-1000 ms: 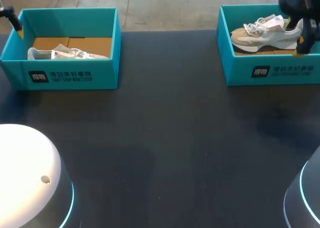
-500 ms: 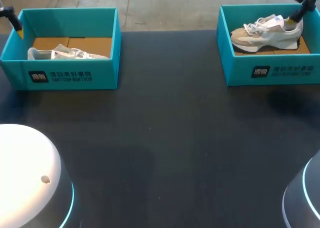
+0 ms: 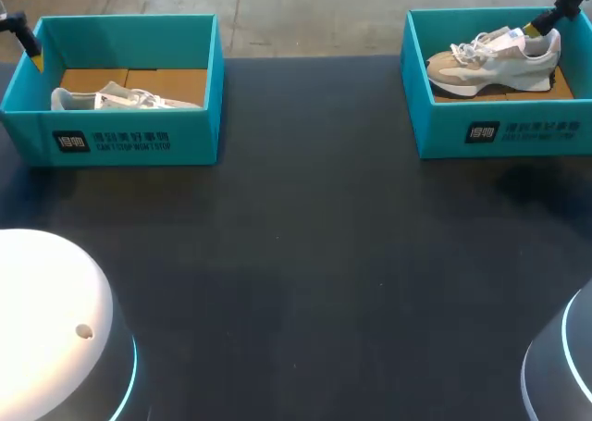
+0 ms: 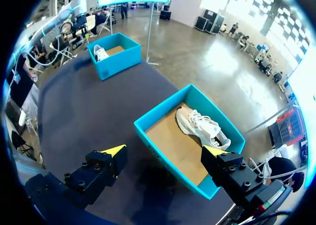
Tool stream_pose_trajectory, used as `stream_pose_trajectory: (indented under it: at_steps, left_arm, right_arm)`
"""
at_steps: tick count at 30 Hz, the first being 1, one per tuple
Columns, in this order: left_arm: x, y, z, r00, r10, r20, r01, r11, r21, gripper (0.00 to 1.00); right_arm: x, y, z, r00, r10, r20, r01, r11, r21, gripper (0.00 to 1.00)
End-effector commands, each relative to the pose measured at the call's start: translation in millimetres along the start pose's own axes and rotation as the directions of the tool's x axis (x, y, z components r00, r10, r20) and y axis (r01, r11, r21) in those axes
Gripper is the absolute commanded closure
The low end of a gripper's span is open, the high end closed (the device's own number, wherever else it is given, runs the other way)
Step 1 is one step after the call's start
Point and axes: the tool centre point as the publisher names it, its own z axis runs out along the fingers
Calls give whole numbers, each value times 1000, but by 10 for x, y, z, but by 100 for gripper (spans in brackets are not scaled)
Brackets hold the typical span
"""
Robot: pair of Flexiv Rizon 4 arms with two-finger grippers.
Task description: Take the shoe out of the shoebox, open the shoe tongue, remove and reinsert the insole, then place the shoe into the shoebox
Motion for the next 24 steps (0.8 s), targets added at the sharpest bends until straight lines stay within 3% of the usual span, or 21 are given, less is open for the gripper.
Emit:
stream_pose_trajectory:
  at_steps: [1, 4, 8, 11, 15, 19, 24]
  left_arm:
    - [1, -10, -2, 1000, 0, -2, 0, 1000, -3, 0]
    - [1, -10, -2, 1000, 0, -2, 0, 1000, -3, 0]
    - [1, -10, -2, 1000, 0, -2, 0, 1000, -3, 0]
    - [1, -10, -2, 1000, 0, -2, 0, 1000, -3, 0]
    - [1, -10, -2, 1000, 0, -2, 0, 1000, -3, 0]
    - [1, -10, -2, 1000, 0, -2, 0, 1000, -3, 0]
    - [1, -10, -2, 1000, 0, -2, 0, 1000, -3, 0]
  right_arm:
    - [7, -8, 1, 1000, 0, 2, 0, 1000, -1, 0]
    - [-126, 19, 94, 996, 55, 67, -56, 998, 7, 0]
    - [-427, 32, 192, 987, 93, 128, -105, 990, 89, 0]
    - [-691, 9, 214, 982, 148, 121, -166, 973, 159, 0]
    - [-1028, -34, 231, 967, 200, 159, -228, 956, 185, 0]
    - [-1264, 5, 290, 949, 263, 172, -288, 946, 146, 0]
    - [-1528, 2, 430, 945, 293, 146, -318, 927, 198, 0]
